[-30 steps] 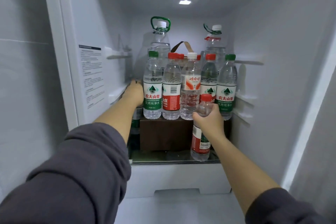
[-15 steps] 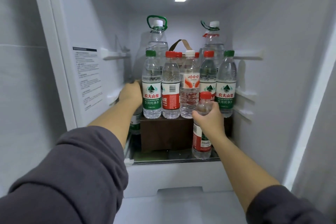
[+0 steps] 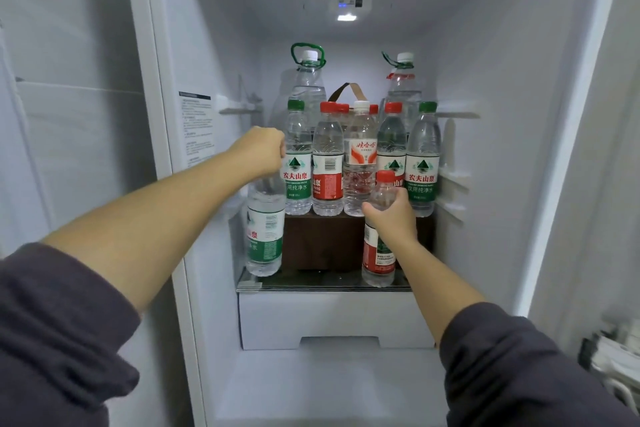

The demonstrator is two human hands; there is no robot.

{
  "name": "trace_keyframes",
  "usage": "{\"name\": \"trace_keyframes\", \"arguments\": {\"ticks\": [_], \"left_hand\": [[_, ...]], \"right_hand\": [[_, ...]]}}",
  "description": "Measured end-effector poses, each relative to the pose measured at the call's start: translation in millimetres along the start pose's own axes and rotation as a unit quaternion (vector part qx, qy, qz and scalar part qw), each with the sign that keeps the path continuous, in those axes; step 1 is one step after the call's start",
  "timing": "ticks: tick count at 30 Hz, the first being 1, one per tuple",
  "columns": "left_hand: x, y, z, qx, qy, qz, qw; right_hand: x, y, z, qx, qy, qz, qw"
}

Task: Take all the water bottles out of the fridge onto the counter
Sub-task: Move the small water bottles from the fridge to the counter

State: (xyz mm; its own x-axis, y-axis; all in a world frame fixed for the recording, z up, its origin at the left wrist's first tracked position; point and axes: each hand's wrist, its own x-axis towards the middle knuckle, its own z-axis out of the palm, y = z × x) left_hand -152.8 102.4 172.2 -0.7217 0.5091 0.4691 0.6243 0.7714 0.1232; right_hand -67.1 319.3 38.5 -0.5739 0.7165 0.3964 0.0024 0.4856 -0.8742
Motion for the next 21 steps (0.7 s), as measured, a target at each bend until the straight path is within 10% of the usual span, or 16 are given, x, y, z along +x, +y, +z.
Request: {"name": "trace_keyframes", "arguments": {"ticks": [16,21], "left_hand": [[20,30,66,-0.068,-0.056,0.024,0.996],[0,25,89,-0.246,0.055,-0.019,0.967]], "right_hand": [[7,7,3,0.024,-0.003,0.002,1.000],[-4,21,5,-0.011,0.012,-0.035,0.999]]}}
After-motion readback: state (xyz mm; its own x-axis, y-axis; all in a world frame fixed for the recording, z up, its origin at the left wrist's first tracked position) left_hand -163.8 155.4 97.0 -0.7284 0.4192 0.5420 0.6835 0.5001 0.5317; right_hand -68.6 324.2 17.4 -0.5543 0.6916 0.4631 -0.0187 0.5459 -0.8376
